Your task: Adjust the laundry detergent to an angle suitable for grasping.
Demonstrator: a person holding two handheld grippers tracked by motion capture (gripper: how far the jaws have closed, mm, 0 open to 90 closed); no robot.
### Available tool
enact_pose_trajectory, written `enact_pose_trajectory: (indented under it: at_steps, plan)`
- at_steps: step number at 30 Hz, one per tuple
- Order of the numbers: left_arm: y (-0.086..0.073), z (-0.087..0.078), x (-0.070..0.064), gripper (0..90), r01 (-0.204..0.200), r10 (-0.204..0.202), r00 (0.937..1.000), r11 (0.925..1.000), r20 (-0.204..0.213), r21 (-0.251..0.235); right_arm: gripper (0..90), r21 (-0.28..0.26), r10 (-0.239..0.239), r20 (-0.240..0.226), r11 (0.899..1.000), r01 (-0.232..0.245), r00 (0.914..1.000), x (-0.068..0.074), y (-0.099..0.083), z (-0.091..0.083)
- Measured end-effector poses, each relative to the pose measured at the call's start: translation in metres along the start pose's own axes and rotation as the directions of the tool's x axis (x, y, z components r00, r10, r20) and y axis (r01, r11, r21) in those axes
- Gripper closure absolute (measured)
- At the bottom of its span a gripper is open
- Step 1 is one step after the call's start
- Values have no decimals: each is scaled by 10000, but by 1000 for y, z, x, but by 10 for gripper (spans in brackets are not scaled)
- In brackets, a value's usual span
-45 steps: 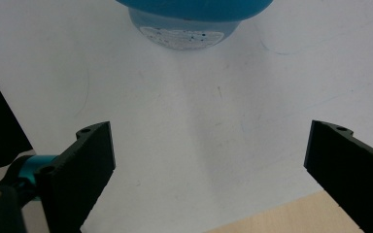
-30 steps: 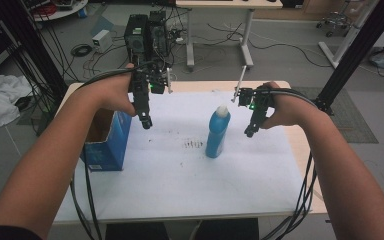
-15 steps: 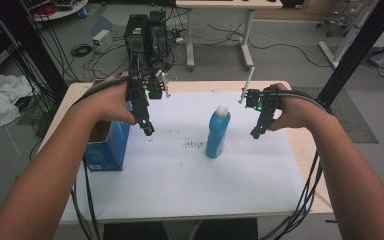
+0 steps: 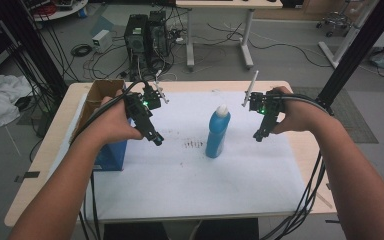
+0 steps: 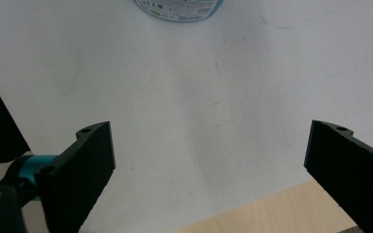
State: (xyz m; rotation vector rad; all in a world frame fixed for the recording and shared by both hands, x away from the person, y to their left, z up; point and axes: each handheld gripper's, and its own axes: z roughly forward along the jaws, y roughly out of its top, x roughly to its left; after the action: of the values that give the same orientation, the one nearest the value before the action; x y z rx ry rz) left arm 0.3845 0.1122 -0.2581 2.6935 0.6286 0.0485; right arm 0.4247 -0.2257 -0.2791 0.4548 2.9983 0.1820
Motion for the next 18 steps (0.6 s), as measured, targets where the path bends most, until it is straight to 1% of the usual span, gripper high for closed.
enact_pose_trajectory:
  at_steps: [2, 3, 4, 5, 7, 8, 9, 10, 11, 12, 15, 17, 18]
  plan:
    - [-1, 0, -1, 17, 204, -203, 9998, 9994, 10, -275, 33, -8, 27, 6, 10000, -27, 10000, 0, 0, 0]
    - [-1, 0, -1, 17, 204, -203, 9998, 9994, 10, -275, 33, -8, 27, 6, 10000, -27, 10000, 0, 0, 0]
    - [-2, -1, -1, 17, 570, -569, 9984, 9937, 33, -960, 33, -3, -3, -24, 10000, 3, 10000, 0, 0, 0]
    - [-3, -2, -1, 17, 649, -642, 9979, 9907, 100, -1193, 33, 4, 14, -21, 10000, -14, 10000, 1, 0, -1]
    - [-3, -2, -1, 17, 649, -642, 9979, 9907, 100, -1193, 33, -11, 12, -4, 10000, -12, 10000, 1, -1, -1]
    - [-4, -4, -1, 17, 979, -947, 9952, 9779, 259, -1845, 33, -11, 12, -4, 10000, -12, 10000, 1, -1, -1]
    - [-4, -4, -1, 17, 979, -947, 9952, 9779, 259, -1845, 33, -11, 12, -4, 10000, -12, 10000, 1, -1, -1]
    - [-4, -3, 0, 17, 1108, -1056, 9938, 9716, 360, -2092, 33, 13, 60, -22, 10000, -60, 10000, 1, -1, 0]
    - [-4, -2, 0, 17, 1133, -1077, 9935, 9693, 374, -2182, 33, 46, 65, -2, 10000, -65, 10000, 1, -1, 0]
    - [-5, 1, -1, 17, 1238, -1153, 9921, 9641, 497, -2348, 33, 39, 86, -9, 10000, -86, 10000, 1, 0, 0]
    - [-5, 6, -2, 17, 1421, -1302, 9895, 9539, 620, -2645, 33, 27, 62, -2, 10000, -62, 10000, 1, 0, 0]
    - [-5, 10, -3, 17, 1653, -1509, 9859, 9439, 719, -2860, 33, 68, 120, -18, 9999, -120, 9999, 1, -1, -1]
    - [-5, 12, -4, 17, 1784, -1634, 9837, 9370, 745, -3005, 33, 58, 126, -8, 9999, -126, 9999, 1, -1, -1]
